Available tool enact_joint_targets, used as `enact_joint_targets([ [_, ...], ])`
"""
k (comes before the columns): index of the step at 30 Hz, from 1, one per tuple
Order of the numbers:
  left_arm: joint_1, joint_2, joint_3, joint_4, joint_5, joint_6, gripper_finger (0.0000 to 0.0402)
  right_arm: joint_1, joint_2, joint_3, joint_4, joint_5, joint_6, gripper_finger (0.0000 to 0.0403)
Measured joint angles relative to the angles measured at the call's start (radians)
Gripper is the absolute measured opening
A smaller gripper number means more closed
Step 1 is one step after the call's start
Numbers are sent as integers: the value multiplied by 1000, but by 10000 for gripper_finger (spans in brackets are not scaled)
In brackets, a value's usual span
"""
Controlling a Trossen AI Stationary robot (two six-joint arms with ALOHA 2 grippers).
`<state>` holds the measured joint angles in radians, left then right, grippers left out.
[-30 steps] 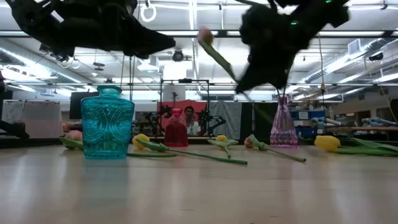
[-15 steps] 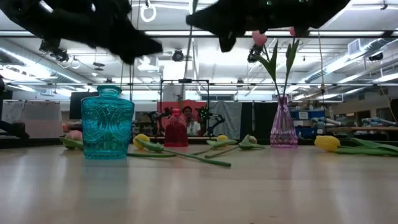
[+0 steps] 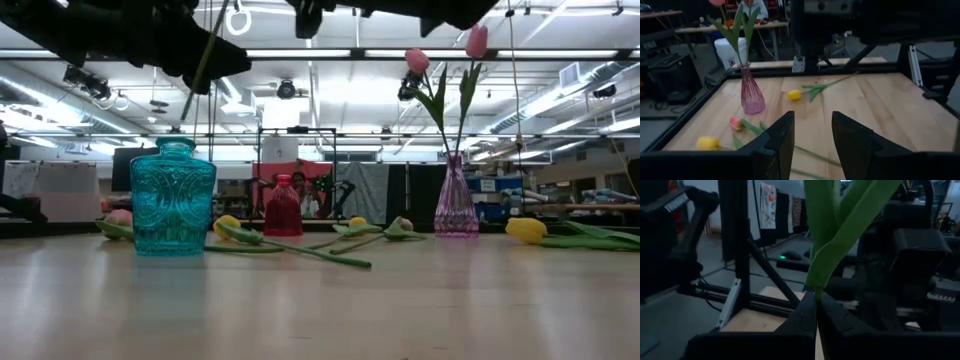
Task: Sort flowers into vase by color
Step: Put the right light pink tulip into the blue flower vase
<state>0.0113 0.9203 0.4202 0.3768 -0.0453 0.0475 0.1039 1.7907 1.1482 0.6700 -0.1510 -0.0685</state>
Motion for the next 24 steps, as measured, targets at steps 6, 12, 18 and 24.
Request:
enact_joint_targets([
  [6,2,0,0,-16,-9,0,137,-15,62,49,-3,2,-6,12],
  [12,2,0,0,-21,-10,0,137,-31,107,48,-28,3,20,12],
  [18,2,-22,0,-48,-21,0,137,-35,107,48,-51,-4,40,19],
  [24,2,-128,0,-267,-60,-17,137,-43,106,48,-162,-5,107,71],
])
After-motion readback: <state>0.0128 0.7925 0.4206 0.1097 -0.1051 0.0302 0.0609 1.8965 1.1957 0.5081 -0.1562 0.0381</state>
